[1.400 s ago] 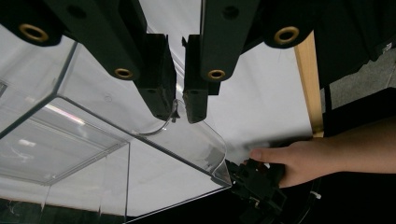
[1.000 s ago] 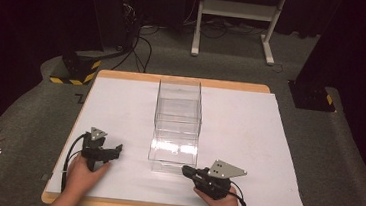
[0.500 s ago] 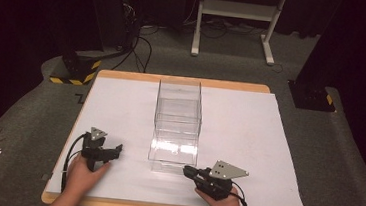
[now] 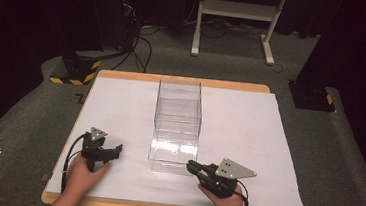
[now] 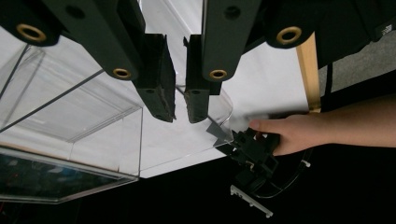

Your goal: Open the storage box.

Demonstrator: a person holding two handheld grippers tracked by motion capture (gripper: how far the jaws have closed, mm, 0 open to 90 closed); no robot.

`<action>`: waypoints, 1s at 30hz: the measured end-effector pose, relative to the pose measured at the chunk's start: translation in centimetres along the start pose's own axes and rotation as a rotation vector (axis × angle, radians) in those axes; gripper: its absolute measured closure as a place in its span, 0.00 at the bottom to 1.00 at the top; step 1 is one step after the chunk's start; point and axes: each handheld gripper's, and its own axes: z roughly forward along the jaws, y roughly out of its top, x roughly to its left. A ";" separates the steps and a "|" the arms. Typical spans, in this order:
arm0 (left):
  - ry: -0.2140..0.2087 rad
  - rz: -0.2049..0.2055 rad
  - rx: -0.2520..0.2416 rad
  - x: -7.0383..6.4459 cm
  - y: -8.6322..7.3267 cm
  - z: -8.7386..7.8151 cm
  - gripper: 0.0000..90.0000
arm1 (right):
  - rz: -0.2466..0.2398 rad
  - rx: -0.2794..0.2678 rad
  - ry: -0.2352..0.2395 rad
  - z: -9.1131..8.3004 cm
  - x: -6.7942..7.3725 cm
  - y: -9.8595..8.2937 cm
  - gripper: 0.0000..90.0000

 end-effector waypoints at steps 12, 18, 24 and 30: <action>0.003 0.001 -0.003 0.0 0.0 0.0 0.16 | -0.005 -0.027 -0.065 -0.1 -0.9 0.4 0.87; 0.003 0.001 -0.003 0.0 0.0 0.0 0.16 | -0.007 -0.033 -0.122 -0.4 -1.2 0.3 0.83; 0.004 -0.002 -0.004 -0.1 0.0 0.0 0.16 | 0.022 -0.044 -0.206 -1.4 -2.2 0.1 0.80; 0.002 -0.003 -0.001 -0.1 0.0 0.0 0.16 | 0.042 -0.040 -0.283 -2.6 -3.5 -0.3 0.79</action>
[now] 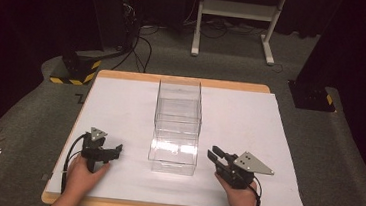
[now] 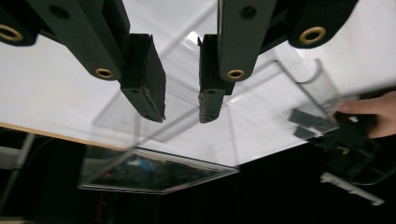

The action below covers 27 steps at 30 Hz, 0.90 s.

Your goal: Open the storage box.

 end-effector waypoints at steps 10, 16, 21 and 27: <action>-0.002 0.002 0.002 0.0 0.0 0.0 0.16 | 0.042 0.005 -0.137 -2.1 -3.5 -0.7 0.78; -0.002 0.001 0.002 0.0 0.0 0.0 0.16 | 0.054 0.024 -0.215 -3.2 -5.3 -1.2 0.78; -0.002 0.001 0.001 0.0 0.0 0.0 0.16 | 0.055 0.056 -0.265 -3.8 -6.5 -1.7 0.76; -0.002 0.003 0.001 0.1 0.0 0.0 0.16 | 0.050 0.147 -0.310 -3.0 -6.8 -2.4 0.67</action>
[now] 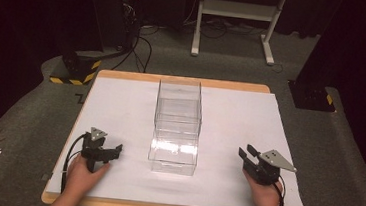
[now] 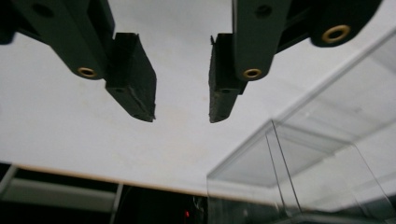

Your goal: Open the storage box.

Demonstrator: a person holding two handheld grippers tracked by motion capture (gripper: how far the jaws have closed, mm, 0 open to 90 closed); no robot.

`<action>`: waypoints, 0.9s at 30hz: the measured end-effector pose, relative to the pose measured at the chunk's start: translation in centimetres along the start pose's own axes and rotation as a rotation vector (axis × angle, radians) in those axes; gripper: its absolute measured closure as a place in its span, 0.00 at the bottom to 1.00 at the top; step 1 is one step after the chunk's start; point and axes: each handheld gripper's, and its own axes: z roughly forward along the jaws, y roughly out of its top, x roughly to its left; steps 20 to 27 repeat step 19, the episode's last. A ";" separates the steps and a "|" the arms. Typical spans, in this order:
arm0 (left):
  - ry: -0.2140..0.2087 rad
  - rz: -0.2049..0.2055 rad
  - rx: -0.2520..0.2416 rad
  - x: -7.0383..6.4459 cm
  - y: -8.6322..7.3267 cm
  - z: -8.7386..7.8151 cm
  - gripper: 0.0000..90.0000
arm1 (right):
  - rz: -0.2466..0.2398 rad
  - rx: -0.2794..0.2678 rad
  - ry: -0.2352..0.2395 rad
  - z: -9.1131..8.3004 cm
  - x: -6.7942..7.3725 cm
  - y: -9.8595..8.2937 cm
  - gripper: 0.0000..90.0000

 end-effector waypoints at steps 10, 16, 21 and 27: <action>-0.002 0.002 0.001 0.0 0.0 0.0 0.16 | -0.006 0.276 -0.070 3.2 0.8 -1.4 0.43; -0.002 0.001 0.000 0.0 0.0 0.0 0.16 | 0.013 0.357 -0.077 4.1 0.7 -1.6 0.39; -0.002 0.000 0.000 0.0 0.0 0.0 0.16 | 0.012 0.356 -0.077 4.1 0.7 -1.6 0.39; -0.002 0.000 0.000 0.0 0.0 0.0 0.16 | 0.012 0.356 -0.077 4.1 0.7 -1.6 0.39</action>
